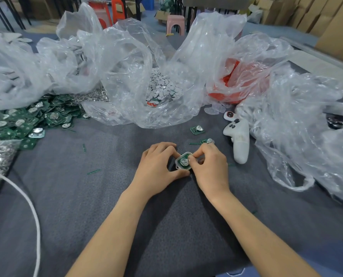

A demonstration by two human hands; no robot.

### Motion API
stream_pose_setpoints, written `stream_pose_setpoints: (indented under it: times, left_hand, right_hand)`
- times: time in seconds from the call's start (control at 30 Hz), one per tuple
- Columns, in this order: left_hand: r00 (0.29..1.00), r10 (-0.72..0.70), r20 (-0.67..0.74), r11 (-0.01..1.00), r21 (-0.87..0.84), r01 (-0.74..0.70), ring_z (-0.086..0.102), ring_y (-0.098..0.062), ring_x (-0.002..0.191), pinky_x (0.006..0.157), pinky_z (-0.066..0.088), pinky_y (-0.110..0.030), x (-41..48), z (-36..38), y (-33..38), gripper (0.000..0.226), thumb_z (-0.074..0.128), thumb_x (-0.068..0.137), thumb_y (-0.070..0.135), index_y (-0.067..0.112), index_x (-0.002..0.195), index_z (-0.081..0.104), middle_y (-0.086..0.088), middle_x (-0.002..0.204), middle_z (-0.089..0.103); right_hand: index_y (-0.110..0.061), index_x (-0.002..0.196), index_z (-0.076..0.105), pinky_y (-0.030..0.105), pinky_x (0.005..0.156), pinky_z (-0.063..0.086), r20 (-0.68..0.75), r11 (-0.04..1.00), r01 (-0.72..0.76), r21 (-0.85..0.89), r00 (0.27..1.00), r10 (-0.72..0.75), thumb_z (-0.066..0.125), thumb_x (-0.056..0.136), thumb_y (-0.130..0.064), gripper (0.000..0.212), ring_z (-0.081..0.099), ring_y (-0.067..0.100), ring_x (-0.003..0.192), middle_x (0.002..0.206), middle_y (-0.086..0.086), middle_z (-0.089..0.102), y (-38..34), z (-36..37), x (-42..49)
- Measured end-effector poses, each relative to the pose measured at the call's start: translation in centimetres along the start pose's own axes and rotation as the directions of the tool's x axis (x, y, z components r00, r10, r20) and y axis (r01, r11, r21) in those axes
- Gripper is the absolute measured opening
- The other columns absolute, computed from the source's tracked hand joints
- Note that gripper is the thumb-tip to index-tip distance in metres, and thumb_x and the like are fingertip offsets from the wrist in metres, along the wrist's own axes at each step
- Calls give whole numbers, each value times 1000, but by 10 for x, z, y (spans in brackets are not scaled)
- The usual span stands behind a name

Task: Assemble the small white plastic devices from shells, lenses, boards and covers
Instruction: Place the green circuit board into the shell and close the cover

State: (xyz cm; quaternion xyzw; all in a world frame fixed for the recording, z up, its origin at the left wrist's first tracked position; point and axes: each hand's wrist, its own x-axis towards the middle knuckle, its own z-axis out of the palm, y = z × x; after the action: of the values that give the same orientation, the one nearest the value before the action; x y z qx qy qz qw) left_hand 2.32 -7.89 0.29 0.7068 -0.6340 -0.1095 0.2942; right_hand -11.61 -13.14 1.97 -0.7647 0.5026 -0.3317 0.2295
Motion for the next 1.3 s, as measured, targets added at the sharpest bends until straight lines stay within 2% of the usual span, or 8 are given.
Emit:
stream_pose_setpoints:
  times: [0.27,0.37,0.43,0.53,0.6,0.73,0.9,1.3]
  left_hand:
    - [993,-119,-14,992,-47,119,41,-9,125,103,25,-29,4,1,8,14,67,85,40,29,90,61,15,131,52]
    - [984,-177,33,980,-86,179,40,-10,127,110,22,-31,10,1,13,12,69,84,34,29,88,59,12,134,50]
    - [982,-177,60,980,-78,182,38,-11,130,112,20,-32,13,-1,14,15,69,85,32,27,98,64,10,137,49]
    - [985,-147,95,985,-76,155,36,-13,134,115,17,-41,10,-3,13,24,67,87,31,25,111,66,9,138,49]
    - [993,-105,45,986,-129,110,47,-5,120,111,24,-42,4,-2,12,18,66,88,26,27,106,65,13,122,60]
    - [989,-146,-32,870,-480,113,64,6,80,78,45,-14,-3,-3,18,28,58,92,5,33,93,54,17,83,69]
    - [959,-260,-118,758,-640,127,72,-17,78,79,55,-38,0,-1,18,19,53,94,2,21,98,55,0,87,71]
    - [957,-267,-116,746,-654,129,73,-15,69,76,55,-35,0,3,14,27,55,95,6,32,100,55,8,87,72]
  right_hand:
    - [-14,75,57,38,73,50,49,1000,-21,14,999,21,70,85,-17,16,58,15,74,82,-4,60,4,-2,3]
    - [-19,78,57,9,61,43,121,992,-98,78,989,89,71,84,-16,15,57,9,67,73,-7,62,7,-5,10]
    - [-21,86,59,2,57,38,178,975,-162,151,975,135,72,82,-14,15,55,2,64,72,-9,62,8,-8,15]
    - [-25,89,63,3,62,41,198,945,-168,280,974,115,74,79,-10,21,61,5,69,73,-7,66,8,-11,16]
    - [-28,84,63,9,68,46,191,926,-132,353,979,67,74,78,-8,24,63,5,73,74,-7,67,6,-11,14]
    - [-22,84,68,16,72,51,153,851,-72,520,988,-11,74,79,-7,16,66,5,78,79,-6,70,-3,-10,18]
    - [-9,90,71,11,67,47,214,782,-87,617,975,-61,70,80,1,14,65,0,72,77,-8,71,-12,-5,27]
    - [-15,88,69,14,66,50,204,701,-180,690,978,50,69,82,-1,15,67,5,75,79,-4,72,-7,11,23]
